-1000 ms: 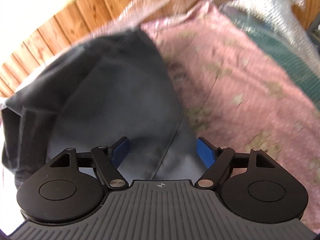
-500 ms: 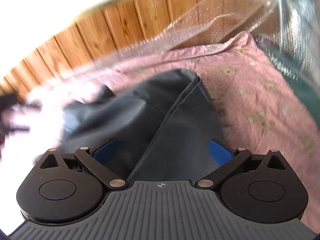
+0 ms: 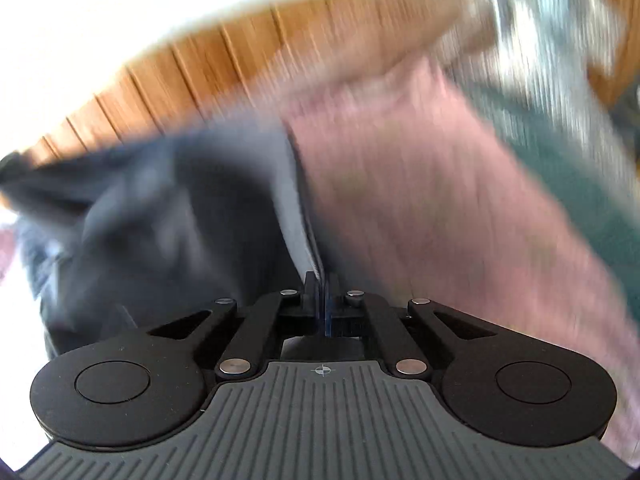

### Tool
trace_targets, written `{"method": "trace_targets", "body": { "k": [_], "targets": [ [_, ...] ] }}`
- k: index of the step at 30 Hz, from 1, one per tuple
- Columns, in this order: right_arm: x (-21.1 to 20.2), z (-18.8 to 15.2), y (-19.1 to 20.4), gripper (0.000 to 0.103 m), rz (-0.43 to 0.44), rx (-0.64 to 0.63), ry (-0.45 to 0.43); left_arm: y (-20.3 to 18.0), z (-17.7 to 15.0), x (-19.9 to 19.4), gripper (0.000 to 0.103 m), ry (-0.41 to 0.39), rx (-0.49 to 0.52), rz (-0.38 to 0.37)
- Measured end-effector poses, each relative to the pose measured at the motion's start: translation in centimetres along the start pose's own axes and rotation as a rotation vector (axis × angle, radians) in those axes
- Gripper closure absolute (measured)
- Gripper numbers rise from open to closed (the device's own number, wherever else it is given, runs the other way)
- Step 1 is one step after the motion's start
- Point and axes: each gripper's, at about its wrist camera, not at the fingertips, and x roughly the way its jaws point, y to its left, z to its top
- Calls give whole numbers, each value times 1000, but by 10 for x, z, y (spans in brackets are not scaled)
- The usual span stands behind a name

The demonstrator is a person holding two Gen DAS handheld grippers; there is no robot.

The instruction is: Fold clothes

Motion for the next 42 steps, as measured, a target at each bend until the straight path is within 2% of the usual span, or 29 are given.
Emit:
{"method": "trace_targets", "body": {
  "k": [2,4,7,9,11,12,14,16,18,20,21,23,25,27,30,33,34,36,37,38,40,42],
  "targets": [
    [-15,31,16,103,4,-48,-102,26,22,-59,98,-106,-13,93],
    [-11,54,32,103,-6,-96,-160,59,27,-86,98,-118,-30,187],
    [36,50,68,103,-5,-187,-62,114,6,-83,98,-7,-31,367],
    [55,23,92,103,-3,-254,50,160,-29,-71,99,106,-31,454],
    [50,-12,107,100,81,-231,168,208,-69,-73,99,213,-49,521],
    [43,-33,111,100,116,-196,217,227,-86,-82,98,246,-74,514],
    [26,-80,116,77,127,-133,305,256,-112,-98,97,292,-120,476],
    [4,-121,131,61,44,-101,342,271,-125,-110,94,326,-139,432],
    [-22,-144,132,59,-7,-46,336,275,-134,-127,86,347,-130,402],
    [-48,-151,126,44,-49,26,296,272,-126,-138,70,326,-89,403],
    [-59,-152,125,40,-72,43,272,270,-121,-144,65,308,-70,403],
    [-79,-153,124,26,-120,45,218,263,-104,-157,46,252,-53,391],
    [-91,-152,125,16,-148,38,171,258,-88,-162,41,198,-39,382],
    [-86,-147,128,14,-148,38,144,251,-70,-159,35,160,-24,372],
    [-57,-145,142,11,-79,15,180,236,-58,-144,32,158,4,382],
    [-23,-161,166,8,-43,-116,240,220,-60,-123,32,194,49,398],
    [-12,-168,170,8,-61,-163,259,214,-63,-117,32,207,60,399],
    [5,-180,171,28,-104,-232,294,205,-71,-106,32,226,70,390],
    [10,-182,166,67,-119,-244,310,201,-74,-100,32,235,75,385],
    [9,-179,158,101,-145,-249,310,197,-76,-93,32,243,83,379],
    [2,-169,137,103,-206,-253,297,190,-79,-80,32,260,99,369],
    [-8,-155,102,103,-362,-287,271,181,-78,-63,31,271,106,353]
  ]
}}
